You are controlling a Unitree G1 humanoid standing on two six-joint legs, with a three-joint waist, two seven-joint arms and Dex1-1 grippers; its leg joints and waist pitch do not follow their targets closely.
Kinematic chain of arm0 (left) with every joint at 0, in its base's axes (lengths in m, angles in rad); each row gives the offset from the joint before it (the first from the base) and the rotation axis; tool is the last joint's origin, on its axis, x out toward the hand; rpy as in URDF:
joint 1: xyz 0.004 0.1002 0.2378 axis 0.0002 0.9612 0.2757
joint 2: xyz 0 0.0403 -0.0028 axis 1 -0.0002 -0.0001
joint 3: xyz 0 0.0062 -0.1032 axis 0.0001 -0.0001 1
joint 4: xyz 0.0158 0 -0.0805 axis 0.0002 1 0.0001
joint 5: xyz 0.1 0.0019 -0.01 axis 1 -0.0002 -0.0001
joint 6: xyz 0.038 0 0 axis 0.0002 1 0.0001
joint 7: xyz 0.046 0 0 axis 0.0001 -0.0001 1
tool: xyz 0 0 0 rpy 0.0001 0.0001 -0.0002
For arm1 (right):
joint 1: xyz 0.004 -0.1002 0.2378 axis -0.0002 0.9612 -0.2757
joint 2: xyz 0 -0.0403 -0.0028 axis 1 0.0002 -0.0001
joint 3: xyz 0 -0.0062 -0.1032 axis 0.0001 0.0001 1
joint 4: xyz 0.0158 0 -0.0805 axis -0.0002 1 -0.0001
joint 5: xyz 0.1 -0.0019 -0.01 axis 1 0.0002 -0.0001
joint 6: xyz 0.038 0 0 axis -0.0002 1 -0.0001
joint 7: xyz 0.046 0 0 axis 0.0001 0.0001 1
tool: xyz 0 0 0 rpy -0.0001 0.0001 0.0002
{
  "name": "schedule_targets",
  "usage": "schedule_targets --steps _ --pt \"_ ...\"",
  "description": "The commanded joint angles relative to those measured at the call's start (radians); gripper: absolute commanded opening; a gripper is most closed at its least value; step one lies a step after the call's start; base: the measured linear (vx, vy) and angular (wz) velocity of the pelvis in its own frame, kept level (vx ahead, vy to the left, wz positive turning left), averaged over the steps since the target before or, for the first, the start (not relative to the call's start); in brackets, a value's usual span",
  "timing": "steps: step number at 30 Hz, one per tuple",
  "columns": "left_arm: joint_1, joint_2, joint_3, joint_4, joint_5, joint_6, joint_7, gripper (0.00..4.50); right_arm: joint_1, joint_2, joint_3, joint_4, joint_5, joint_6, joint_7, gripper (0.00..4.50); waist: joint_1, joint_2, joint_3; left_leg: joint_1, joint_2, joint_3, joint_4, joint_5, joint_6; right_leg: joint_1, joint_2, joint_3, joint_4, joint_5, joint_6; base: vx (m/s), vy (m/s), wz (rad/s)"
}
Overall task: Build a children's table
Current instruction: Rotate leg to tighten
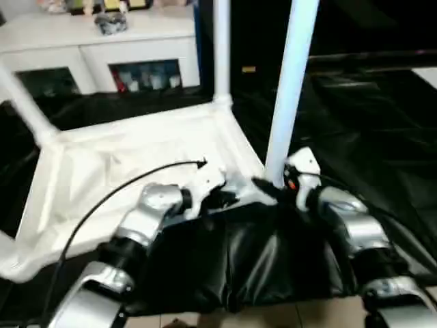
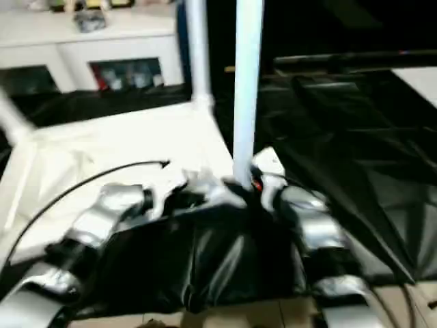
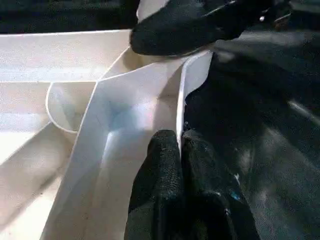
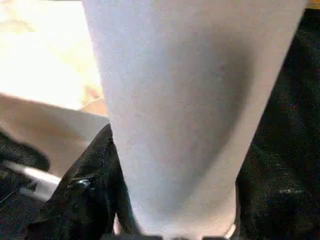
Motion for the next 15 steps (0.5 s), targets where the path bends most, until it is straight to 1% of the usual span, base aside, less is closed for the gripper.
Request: schedule_targets --steps 1,2,3,4,5,6,7,8,10,11,12,13,14,15 --pt "-0.061 -0.069 0.002 -0.016 0.004 0.005 0.114 0.00 -0.011 0.172 0.105 0.053 -0.019 0.037 -0.037 2.66 -0.008 -0.015 -0.040 0.024 0.055 -0.047 -0.088 -0.398 -0.014 0.013 -0.081 0.042 -0.114 -0.525 -0.133 0.000 0.000 0.00" --pt "-0.061 -0.069 0.002 -0.016 0.004 0.005 0.114 0.00 -0.011 0.172 0.105 0.053 -0.019 0.037 -0.037 2.66 -0.011 -0.011 -0.042 0.024 0.055 -0.048 -0.088 -0.394 -0.015 0.012 -0.081 0.043 -0.112 -0.520 -0.137 0.000 0.000 0.00" --pt "-0.065 -0.074 -0.001 -0.011 0.010 -0.005 0.117 0.00 -0.025 0.212 0.112 0.066 -0.032 0.027 -0.068 2.66 -0.017 -0.009 -0.042 0.010 0.056 -0.053 -0.095 -0.379 -0.013 0.024 -0.082 0.039 -0.108 -0.499 -0.133 0.000 0.000 0.00" --pt "-0.066 -0.075 -0.001 -0.009 0.011 -0.007 0.118 0.00 -0.027 0.218 0.112 0.068 -0.034 0.024 -0.073 2.66 -0.018 -0.008 -0.044 0.011 0.056 -0.053 -0.095 -0.375 -0.013 0.023 -0.081 0.039 -0.108 -0.482 -0.134 0.000 0.000 0.00" --pt "-0.068 -0.075 -0.001 -0.007 0.012 -0.009 0.117 0.00 -0.029 0.225 0.112 0.072 -0.039 0.017 -0.078 3.01 -0.019 -0.008 -0.045 0.015 0.057 -0.050 -0.095 -0.375 -0.011 0.019 -0.080 0.041 -0.108 -0.448 -0.144 0.000 0.000 0.00" --pt "-0.072 -0.077 -0.001 0.000 0.015 -0.014 0.119 0.00 -0.033 0.236 0.107 0.084 -0.045 0.004 -0.092 3.22 -0.021 -0.023 -0.046 0.015 0.058 -0.046 -0.095 -0.368 -0.006 0.018 -0.079 0.043 -0.108 -0.416 -0.159 0.000 0.000 0.00" --pt "-0.073 -0.077 0.000 0.001 0.014 -0.019 0.116 0.00 -0.035 0.240 0.099 0.088 -0.039 0.002 -0.091 3.22 -0.020 -0.017 -0.046 0.014 0.057 -0.047 -0.094 -0.360 -0.003 0.020 -0.081 0.044 -0.103 -0.403 -0.167 0.000 0.000 0.00" --pt "-0.073 -0.076 0.000 0.001 0.014 -0.019 0.116 0.00 -0.035 0.240 0.098 0.088 -0.038 0.002 -0.091 3.36 -0.021 -0.013 -0.046 0.013 0.058 -0.045 -0.094 -0.350 0.003 0.021 -0.081 0.045 -0.102 -0.383 -0.176 0.000 0.000 0.00" --pt "-0.063 -0.065 -0.005 -0.008 0.007 -0.039 0.084 0.00 -0.033 0.229 0.089 0.083 -0.020 0.000 -0.071 3.56 -0.023 -0.011 -0.047 0.012 0.059 -0.044 -0.094 -0.339 0.010 0.022 -0.080 0.046 -0.099 -0.350 -0.188 0.000 0.000 0.00" --pt "-0.063 -0.065 -0.005 -0.008 0.007 -0.039 0.084 0.00 -0.033 0.229 0.089 0.083 -0.020 0.000 -0.071 3.66 -0.023 -0.012 -0.047 0.013 0.059 -0.043 -0.094 -0.337 0.012 0.022 -0.080 0.046 -0.100 -0.340 -0.191 0.000 0.000 0.00" --pt "-0.054 -0.057 -0.008 -0.018 0.001 -0.049 0.057 0.00 -0.028 0.216 0.089 0.074 -0.018 -0.003 -0.052 3.85 -0.025 -0.009 -0.048 0.011 0.059 -0.041 -0.094 -0.329 0.015 0.025 -0.079 0.046 -0.097 -0.312 -0.202 0.000 0.000 0.00" --pt "-0.035 -0.040 -0.014 -0.040 -0.013 -0.067 0.000 0.00 -0.018 0.179 0.098 0.056 -0.025 -0.018 -0.005 3.85 -0.024 -0.006 -0.048 0.011 0.059 -0.041 -0.093 -0.325 0.017 0.025 -0.080 0.046 -0.096 -0.305 -0.204 0.000 0.000 0.00" --pt "-0.022 -0.027 -0.017 -0.057 -0.023 -0.072 -0.038 0.00 -0.012 0.153 0.106 0.043 -0.033 -0.026 0.026 3.93 -0.023 -0.009 -0.051 0.010 0.058 -0.040 -0.091 -0.316 0.025 0.029 -0.080 0.047 -0.095 -0.288 -0.206 0.000 0.000 0.00" --pt "-0.021 -0.026 -0.018 -0.059 -0.024 -0.073 -0.042 0.00 -0.011 0.150 0.107 0.042 -0.034 -0.026 0.029 4.00 -0.023 -0.008 -0.051 0.009 0.059 -0.040 -0.090 -0.303 0.030 0.029 -0.081 0.047 -0.093 -0.271 -0.209 0.000 0.000 0.00"
